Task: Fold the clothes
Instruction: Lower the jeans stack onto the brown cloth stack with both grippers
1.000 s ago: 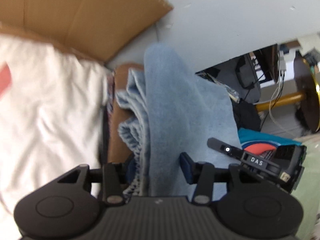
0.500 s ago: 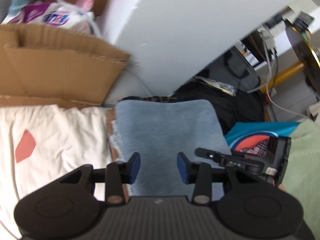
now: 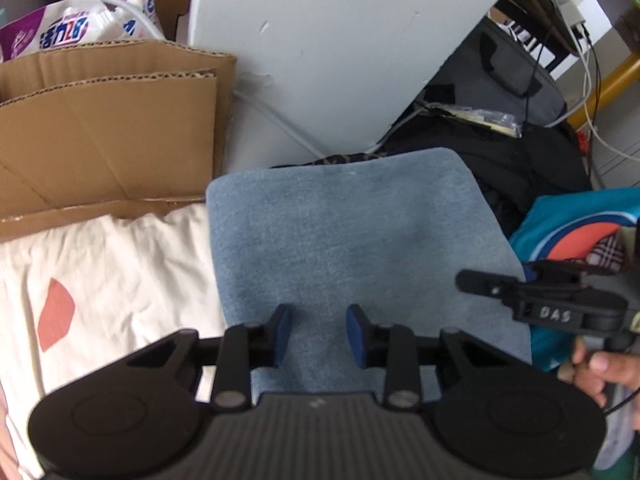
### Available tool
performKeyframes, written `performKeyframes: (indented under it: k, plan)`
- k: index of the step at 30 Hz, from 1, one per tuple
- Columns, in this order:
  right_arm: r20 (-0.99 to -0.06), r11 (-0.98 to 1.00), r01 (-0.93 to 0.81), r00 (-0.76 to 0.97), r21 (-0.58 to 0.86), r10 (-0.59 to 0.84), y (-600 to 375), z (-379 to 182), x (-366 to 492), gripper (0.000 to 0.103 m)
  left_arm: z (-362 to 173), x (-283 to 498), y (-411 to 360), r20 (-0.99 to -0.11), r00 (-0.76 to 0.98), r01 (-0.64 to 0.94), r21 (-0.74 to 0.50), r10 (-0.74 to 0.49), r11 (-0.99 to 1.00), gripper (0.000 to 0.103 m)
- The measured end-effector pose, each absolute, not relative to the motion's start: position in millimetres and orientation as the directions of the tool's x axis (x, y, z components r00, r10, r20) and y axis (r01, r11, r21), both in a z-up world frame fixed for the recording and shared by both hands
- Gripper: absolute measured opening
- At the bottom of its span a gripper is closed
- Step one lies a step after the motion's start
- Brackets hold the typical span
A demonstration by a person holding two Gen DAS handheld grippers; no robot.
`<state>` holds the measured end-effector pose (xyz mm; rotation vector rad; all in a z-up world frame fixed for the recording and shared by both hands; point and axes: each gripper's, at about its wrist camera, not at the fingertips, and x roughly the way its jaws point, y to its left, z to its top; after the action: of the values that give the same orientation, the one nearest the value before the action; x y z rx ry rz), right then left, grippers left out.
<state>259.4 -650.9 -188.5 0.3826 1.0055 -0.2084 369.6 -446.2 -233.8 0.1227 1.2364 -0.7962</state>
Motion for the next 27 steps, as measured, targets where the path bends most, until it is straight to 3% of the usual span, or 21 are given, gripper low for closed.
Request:
performKeyframes:
  k: [6, 17, 19, 27]
  plan:
    - [-0.842, 0.932, 0.343, 0.532, 0.119, -0.088, -654.0, -172.2, 260.3, 0.049, -235.0, 366.9, -454.6, -0.884, 0.115, 0.638, -0.284, -0.453, 0.716, 0.033]
    - [-0.833, 0.974, 0.217, 0.549, 0.059, -0.072, -637.0, -180.3, 295.8, 0.044, -249.4, 363.8, -458.8, -0.898, 0.171, 0.651, -0.205, -0.405, 0.731, 0.032]
    - [-0.841, 0.972, 0.232, 0.535, 0.049, -0.085, -639.2, -192.5, 301.1, 0.037, -251.3, 364.9, -454.7, -0.892, 0.168, 0.654, -0.218, -0.420, 0.725, 0.032]
    - [-0.851, 0.965, 0.259, 0.515, 0.039, -0.104, -640.1, -196.3, 309.2, 0.031, -239.4, 353.3, -458.4, -0.872, 0.231, 0.710, -0.152, -0.432, 0.687, 0.026]
